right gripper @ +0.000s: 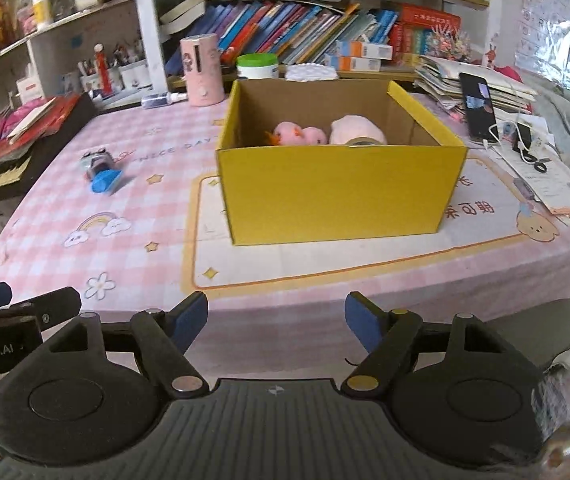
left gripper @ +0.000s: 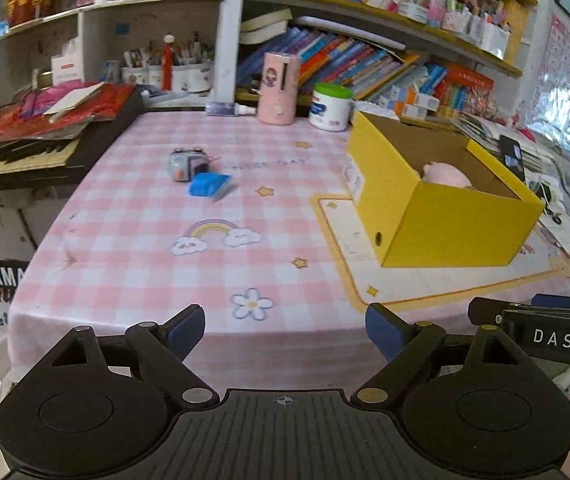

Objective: Organize objects
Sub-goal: 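Withdraw both tools and move toward the grey truck and blue eraser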

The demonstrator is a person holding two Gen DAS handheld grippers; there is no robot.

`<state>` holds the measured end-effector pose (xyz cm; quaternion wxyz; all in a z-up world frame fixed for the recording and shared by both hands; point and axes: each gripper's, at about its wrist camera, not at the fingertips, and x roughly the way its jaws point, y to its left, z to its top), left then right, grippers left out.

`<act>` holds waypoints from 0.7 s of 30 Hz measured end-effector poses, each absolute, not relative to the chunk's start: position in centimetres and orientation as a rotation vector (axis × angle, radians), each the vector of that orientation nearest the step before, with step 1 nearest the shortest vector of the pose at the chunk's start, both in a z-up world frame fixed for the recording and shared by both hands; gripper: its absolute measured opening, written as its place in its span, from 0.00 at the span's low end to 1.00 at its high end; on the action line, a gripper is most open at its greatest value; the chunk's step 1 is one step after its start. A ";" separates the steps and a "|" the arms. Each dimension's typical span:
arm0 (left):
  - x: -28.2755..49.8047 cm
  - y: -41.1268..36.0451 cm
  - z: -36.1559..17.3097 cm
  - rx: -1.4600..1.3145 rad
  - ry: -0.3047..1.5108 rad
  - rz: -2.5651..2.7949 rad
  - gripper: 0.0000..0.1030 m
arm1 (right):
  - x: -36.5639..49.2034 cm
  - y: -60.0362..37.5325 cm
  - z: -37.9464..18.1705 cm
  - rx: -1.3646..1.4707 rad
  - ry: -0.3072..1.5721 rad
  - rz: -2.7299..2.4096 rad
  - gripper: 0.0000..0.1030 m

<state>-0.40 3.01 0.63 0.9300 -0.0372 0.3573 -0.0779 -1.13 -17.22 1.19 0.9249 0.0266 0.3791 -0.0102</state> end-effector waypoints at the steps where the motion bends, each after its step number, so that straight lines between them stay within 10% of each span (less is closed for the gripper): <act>1: -0.4 3.5 0.6 -0.080 0.737 -0.152 0.87 | -1.2 -16.8 1.2 0.050 0.777 -0.017 0.73; 21: -1.3 10.3 1.8 -0.083 0.683 -0.050 0.87 | -0.1 -8.8 1.8 0.002 0.743 0.120 0.73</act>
